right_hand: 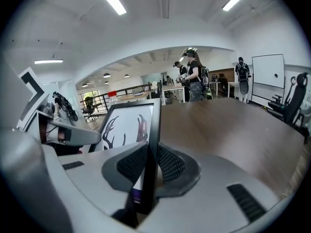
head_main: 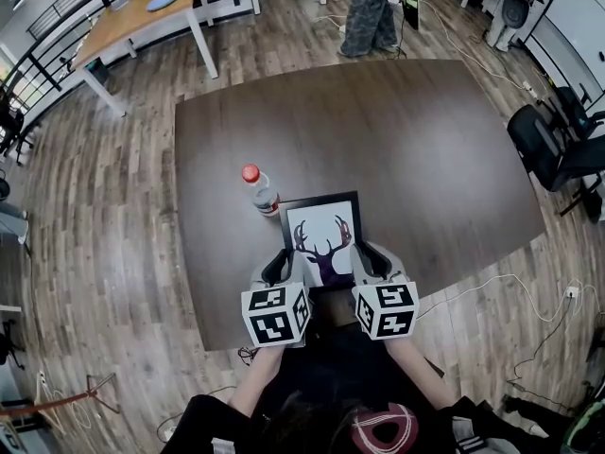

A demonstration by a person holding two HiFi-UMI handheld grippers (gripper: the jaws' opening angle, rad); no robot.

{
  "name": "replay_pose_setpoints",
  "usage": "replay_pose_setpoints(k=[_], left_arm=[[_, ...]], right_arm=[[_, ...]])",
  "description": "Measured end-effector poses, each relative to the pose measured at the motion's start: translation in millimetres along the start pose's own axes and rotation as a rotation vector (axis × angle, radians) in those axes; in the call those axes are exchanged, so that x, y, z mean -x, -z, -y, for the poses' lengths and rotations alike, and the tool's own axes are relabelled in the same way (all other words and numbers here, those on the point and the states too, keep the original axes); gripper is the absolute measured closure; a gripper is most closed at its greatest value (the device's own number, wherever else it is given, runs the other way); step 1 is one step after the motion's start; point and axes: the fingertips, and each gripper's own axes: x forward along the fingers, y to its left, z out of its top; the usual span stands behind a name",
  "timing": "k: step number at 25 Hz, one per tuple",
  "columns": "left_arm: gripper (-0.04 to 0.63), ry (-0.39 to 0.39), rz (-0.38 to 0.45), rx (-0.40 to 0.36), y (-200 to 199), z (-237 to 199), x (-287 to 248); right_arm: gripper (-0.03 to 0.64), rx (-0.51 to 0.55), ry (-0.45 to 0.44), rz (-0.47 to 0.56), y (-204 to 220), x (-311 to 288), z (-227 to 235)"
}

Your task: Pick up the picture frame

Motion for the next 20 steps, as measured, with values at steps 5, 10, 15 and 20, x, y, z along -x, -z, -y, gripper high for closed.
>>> replay_pose_setpoints(k=[5, 10, 15, 20], left_arm=[[0.517, 0.008, 0.072, -0.031, -20, 8, 11], [0.517, 0.005, 0.135, -0.078, -38, 16, 19], [0.517, 0.023, 0.17, -0.084, -51, 19, 26], [0.517, 0.03, 0.224, -0.118, -67, 23, 36]], right_arm=[[0.543, 0.014, 0.008, 0.064, -21, 8, 0], [0.543, 0.01, 0.015, 0.124, -36, 17, 1], [0.543, 0.032, 0.018, 0.169, -51, 23, -1], [0.543, 0.042, 0.02, 0.217, -67, 31, -5]])
